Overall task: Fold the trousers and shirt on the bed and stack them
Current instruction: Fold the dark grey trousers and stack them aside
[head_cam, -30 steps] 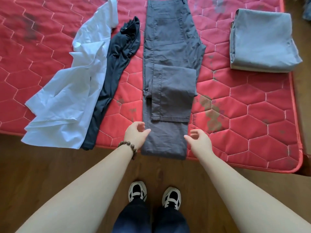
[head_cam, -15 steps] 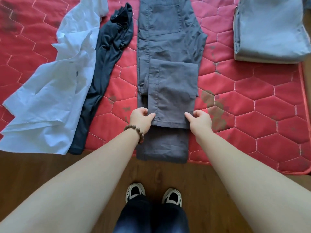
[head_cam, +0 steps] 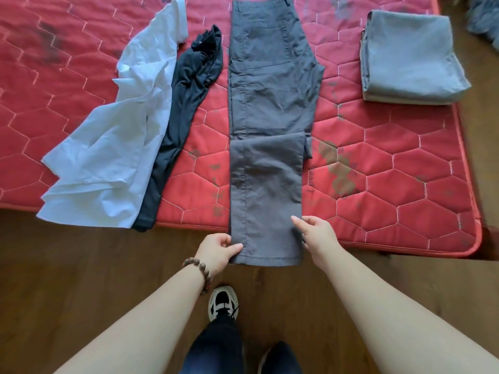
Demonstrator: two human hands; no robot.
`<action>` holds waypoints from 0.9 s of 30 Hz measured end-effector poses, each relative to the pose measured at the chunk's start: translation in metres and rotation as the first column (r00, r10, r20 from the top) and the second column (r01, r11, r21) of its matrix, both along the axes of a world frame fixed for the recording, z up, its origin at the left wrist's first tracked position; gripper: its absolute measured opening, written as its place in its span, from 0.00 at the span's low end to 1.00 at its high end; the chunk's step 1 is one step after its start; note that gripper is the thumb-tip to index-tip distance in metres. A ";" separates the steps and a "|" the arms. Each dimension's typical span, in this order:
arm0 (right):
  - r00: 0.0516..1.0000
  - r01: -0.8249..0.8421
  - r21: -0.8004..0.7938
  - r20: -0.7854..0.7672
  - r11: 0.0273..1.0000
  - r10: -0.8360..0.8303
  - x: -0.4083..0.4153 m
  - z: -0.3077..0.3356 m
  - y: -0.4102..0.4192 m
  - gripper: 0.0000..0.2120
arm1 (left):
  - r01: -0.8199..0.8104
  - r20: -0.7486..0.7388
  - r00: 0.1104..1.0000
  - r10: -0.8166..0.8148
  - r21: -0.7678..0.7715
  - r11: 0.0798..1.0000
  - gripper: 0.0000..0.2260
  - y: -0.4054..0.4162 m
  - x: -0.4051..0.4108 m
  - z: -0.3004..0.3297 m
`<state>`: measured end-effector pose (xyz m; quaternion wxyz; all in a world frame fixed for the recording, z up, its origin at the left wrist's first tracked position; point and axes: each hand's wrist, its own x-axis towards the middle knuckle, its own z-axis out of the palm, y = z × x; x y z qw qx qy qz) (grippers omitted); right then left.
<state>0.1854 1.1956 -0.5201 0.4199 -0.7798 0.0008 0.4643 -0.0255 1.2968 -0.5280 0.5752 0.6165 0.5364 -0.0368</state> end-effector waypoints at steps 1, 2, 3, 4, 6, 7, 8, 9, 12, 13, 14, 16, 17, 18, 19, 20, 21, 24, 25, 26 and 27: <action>1.000 0.011 0.007 -0.021 1.000 -0.010 -0.003 0.003 -0.001 0.13 | -0.007 0.000 1.000 0.007 -0.036 0.999 0.14 -0.006 -0.009 -0.001; 0.999 0.011 0.014 -0.036 1.000 -0.011 -0.007 0.006 -0.004 0.13 | -0.013 0.002 1.000 0.013 -0.064 0.998 0.14 -0.012 -0.018 0.000; 0.999 0.004 0.017 -0.045 1.000 -0.003 -0.011 0.009 -0.007 0.13 | -0.014 0.001 1.000 0.014 -0.080 0.997 0.14 -0.019 -0.025 0.001; 0.999 -0.010 0.018 -0.050 1.000 0.011 -0.016 0.011 -0.011 0.13 | -0.009 -0.006 1.000 0.009 -0.087 0.996 0.14 -0.027 -0.032 0.003; 0.998 -0.045 0.016 -0.052 0.999 0.046 -0.028 0.016 -0.025 0.11 | 0.011 -0.034 0.999 -0.014 -0.084 0.996 0.14 -0.044 -0.045 0.006; 0.996 -0.069 0.006 -0.050 0.998 0.070 -0.035 0.017 -0.034 0.11 | 0.016 -0.046 0.999 -0.020 -0.086 0.996 0.13 -0.054 -0.051 0.007; 0.994 -0.093 -0.009 -0.053 0.996 0.092 -0.041 0.018 -0.044 0.10 | 0.014 -0.054 0.998 -0.020 -0.098 0.995 0.12 -0.065 -0.056 0.010; 0.992 -0.110 -0.024 -0.063 0.994 0.109 -0.046 0.019 -0.055 0.10 | 0.009 -0.055 0.998 -0.015 -0.115 0.993 0.11 -0.075 -0.061 0.012; 0.987 -0.142 -0.054 -0.079 0.988 0.138 -0.058 0.018 -0.086 0.07 | 0.000 -0.055 0.998 -0.008 -0.143 0.990 0.12 -0.102 -0.072 0.019; 0.987 -0.147 -0.070 -0.074 0.987 0.141 -0.060 0.018 -0.094 0.07 | -0.015 -0.050 0.999 0.007 -0.147 0.989 0.14 -0.110 -0.074 0.021; 0.987 -0.152 -0.089 -0.065 0.984 0.146 -0.061 0.017 -0.101 0.07 | -0.038 -0.038 0.999 0.032 -0.154 0.987 0.15 -0.116 -0.076 0.023; 0.986 -0.164 -0.115 -0.057 0.980 0.158 -0.064 0.018 -0.113 0.07 | -0.083 -0.011 0.997 0.082 -0.166 0.983 0.17 -0.125 -0.078 0.026; 0.985 -0.168 -0.118 -0.063 0.979 0.161 -0.065 0.018 -0.117 0.07 | -0.096 -0.005 0.995 0.097 -0.172 0.980 0.17 -0.128 -0.079 0.027; 0.984 -0.171 -0.120 -0.071 0.978 0.163 -0.067 0.018 -0.121 0.06 | -0.104 -0.003 0.994 0.105 -0.181 0.978 0.15 -0.131 -0.080 0.028; 0.983 -0.176 -0.124 -0.078 0.977 0.167 -0.069 0.018 -0.124 0.06 | -0.105 -0.009 0.994 0.105 -0.192 0.976 0.13 -0.133 -0.082 0.029; 0.981 -0.182 -0.132 -0.086 0.974 0.172 -0.070 0.019 -0.127 0.06 | -0.104 -0.020 0.995 0.102 -0.200 0.974 0.11 -0.135 -0.084 0.029; 0.980 -0.184 -0.141 -0.101 0.973 0.170 -0.071 0.019 -0.130 0.05 | -0.104 -0.034 0.995 0.099 -0.205 0.973 0.10 -0.136 -0.086 0.028; 0.971 -0.181 -0.183 -0.191 0.966 0.145 -0.073 0.018 -0.133 0.08 | -0.158 -0.103 0.985 0.138 -0.218 0.963 0.07 -0.137 -0.093 0.023; 0.968 -0.188 -0.207 -0.206 0.960 0.145 -0.073 0.018 -0.133 0.09 | -0.172 -0.129 0.981 0.148 -0.202 0.964 0.08 -0.136 -0.094 0.021; 0.965 -0.216 -0.228 -0.201 0.949 0.171 -0.073 0.019 -0.134 0.09 | -0.179 -0.145 0.977 0.153 -0.185 0.966 0.11 -0.135 -0.094 0.020; 0.959 -0.256 -0.245 -0.186 0.935 0.214 -0.072 0.019 -0.134 0.08 | -0.189 -0.150 0.975 0.164 -0.171 0.967 0.13 -0.133 -0.093 0.019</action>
